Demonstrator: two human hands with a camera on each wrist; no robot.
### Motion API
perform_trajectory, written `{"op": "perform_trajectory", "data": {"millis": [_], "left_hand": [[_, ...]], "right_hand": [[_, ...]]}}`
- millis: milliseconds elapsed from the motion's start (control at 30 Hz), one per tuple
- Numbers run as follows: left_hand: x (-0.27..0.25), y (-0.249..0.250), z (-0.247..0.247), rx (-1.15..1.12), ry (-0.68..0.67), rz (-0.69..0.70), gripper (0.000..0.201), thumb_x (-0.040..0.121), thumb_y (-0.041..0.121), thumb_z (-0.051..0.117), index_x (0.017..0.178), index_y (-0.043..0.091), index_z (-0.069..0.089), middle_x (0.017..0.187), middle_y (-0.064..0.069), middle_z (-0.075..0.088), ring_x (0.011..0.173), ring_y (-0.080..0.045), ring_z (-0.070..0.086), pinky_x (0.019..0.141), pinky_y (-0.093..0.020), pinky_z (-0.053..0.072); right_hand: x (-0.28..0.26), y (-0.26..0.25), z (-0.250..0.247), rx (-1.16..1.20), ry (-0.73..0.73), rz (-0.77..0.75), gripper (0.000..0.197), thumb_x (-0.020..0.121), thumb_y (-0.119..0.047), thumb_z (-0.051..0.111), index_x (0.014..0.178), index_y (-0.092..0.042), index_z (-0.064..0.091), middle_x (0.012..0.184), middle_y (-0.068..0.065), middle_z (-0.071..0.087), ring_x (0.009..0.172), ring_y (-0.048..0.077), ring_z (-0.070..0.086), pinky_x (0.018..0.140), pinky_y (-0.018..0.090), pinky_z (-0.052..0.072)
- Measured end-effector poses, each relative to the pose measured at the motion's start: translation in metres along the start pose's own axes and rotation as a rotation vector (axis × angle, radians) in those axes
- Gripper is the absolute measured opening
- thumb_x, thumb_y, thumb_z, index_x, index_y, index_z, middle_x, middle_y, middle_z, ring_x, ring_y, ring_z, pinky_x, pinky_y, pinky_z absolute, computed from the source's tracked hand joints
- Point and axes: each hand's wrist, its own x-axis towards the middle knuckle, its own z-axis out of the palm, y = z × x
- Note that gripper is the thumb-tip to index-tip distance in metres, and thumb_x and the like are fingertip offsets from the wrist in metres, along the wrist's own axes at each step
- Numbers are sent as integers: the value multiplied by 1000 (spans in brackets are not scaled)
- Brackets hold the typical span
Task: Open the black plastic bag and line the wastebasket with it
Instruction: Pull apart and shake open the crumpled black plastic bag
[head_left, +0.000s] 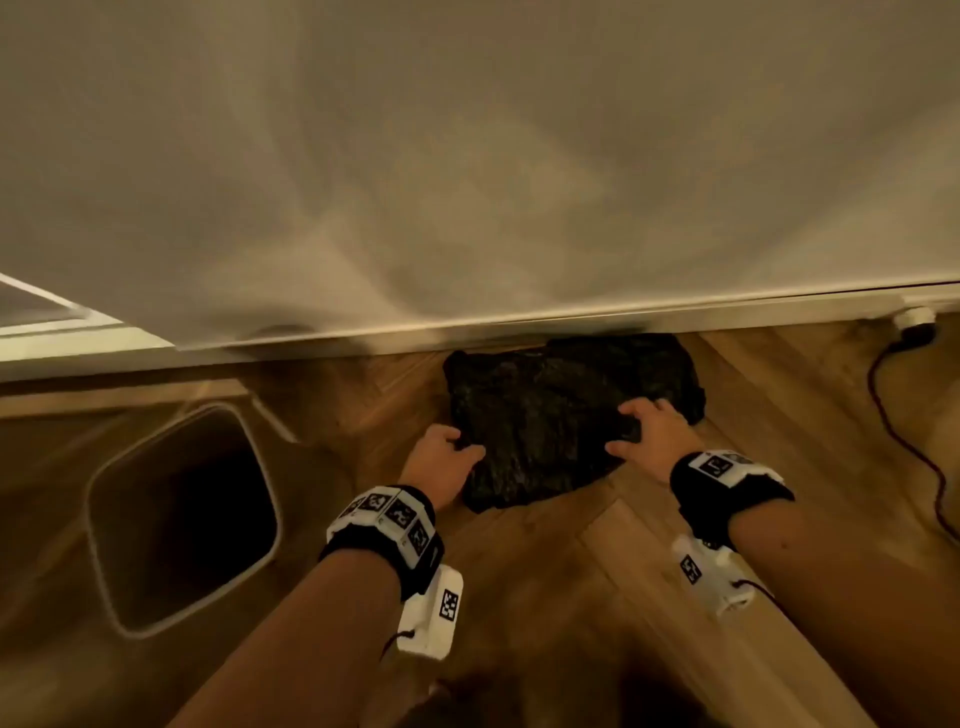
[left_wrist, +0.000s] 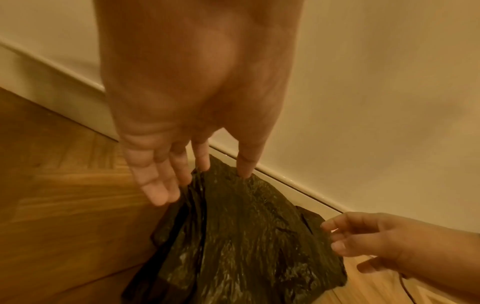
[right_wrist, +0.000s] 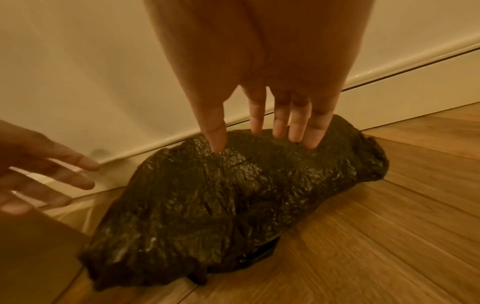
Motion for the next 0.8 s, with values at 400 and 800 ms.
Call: {"op": "perform_trajectory", "data": {"millis": [400,800], "left_hand": [[75,-2,49,-262,-71,-124,79,65,47,81,124,1,57,117,-9,65,103,-26,64,84,-37,55],[-50,35,-21,-763,41,100,15,97,21,57,111,21,63,99,0,68,90,-18,67,72,-28,54]], "right_hand": [[85,-22,37,21,-32,-232,93,76,-55,68,150,-38,16,155,5,26,138,30,32,111,43,35],[1,-108,-32,314,7,-533,66,80,-52,67,137,-26,48,141,-1,50,129,16,46,102,25,34]]}}
